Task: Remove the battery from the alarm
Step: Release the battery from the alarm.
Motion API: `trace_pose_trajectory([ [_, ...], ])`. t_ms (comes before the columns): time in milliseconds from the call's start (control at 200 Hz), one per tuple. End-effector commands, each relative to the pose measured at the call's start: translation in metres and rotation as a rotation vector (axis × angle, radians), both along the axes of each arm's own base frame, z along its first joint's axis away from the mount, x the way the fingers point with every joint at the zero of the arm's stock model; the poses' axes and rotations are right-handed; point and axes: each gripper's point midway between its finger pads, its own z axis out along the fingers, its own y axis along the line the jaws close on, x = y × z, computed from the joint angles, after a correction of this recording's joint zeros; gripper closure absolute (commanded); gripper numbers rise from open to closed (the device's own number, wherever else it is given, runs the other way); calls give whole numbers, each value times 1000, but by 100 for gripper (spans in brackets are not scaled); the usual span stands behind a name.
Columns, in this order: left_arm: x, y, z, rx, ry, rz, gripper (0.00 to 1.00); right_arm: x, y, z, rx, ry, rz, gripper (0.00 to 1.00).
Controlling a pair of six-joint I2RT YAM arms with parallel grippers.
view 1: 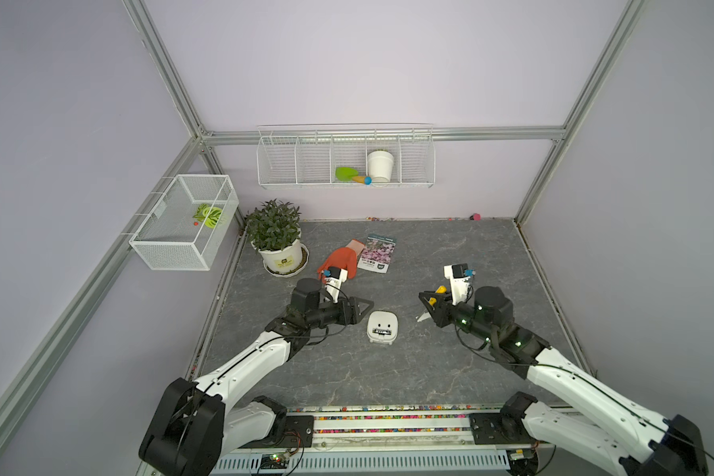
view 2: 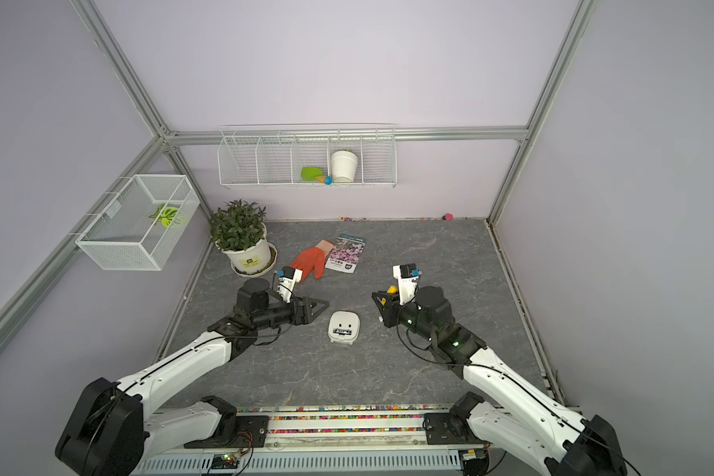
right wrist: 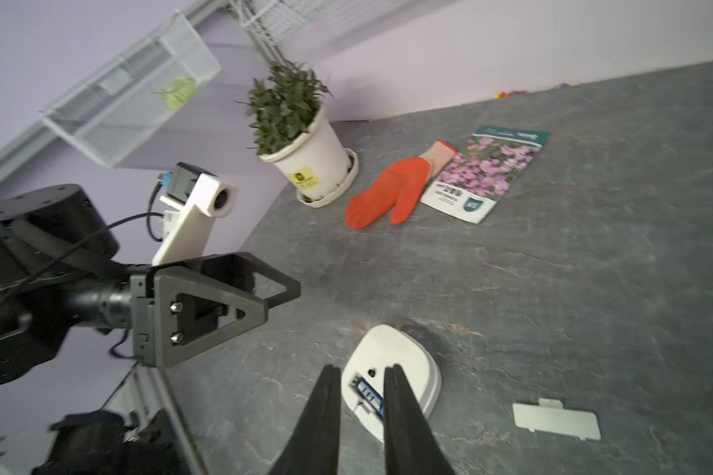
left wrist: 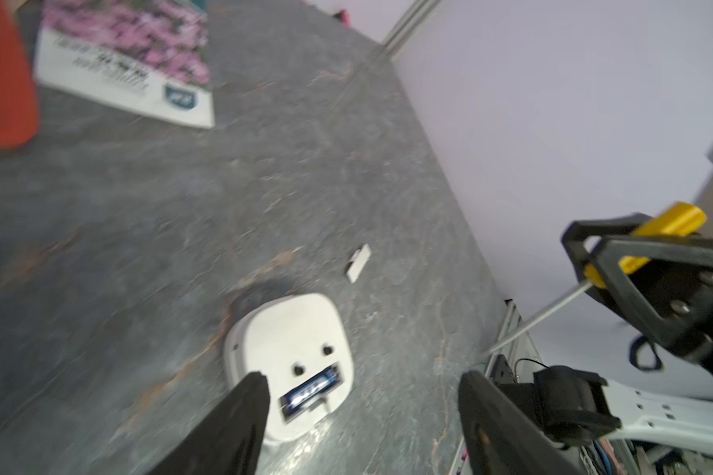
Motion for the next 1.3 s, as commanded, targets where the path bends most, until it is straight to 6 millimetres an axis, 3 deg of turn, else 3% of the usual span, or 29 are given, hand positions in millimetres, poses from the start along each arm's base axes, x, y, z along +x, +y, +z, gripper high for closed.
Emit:
trace_pose_trajectory([
  [0, -14, 8, -52, 67, 196, 11, 23, 22, -13, -2, 16, -41, -226, 100],
  [170, -18, -14, -63, -38, 270, -83, 23, 24, 1, -18, 12, 4, -208, 100],
  [360, -17, -32, -84, -26, 326, -134, 26, 25, 7, -26, 0, 20, -187, 100],
  [585, -33, -61, -82, -41, 345, -230, 29, 27, -8, -38, -54, 32, -255, 100],
  [780, -41, -60, -84, -39, 365, -233, 32, 28, -18, -47, -101, 46, -297, 100],
  [1010, -36, -51, -102, 66, 400, -173, 42, 24, -6, -57, -95, 103, -291, 100],
  [1300, -28, -51, -104, 72, 392, -139, 50, 22, 6, -66, -93, 129, -322, 100],
])
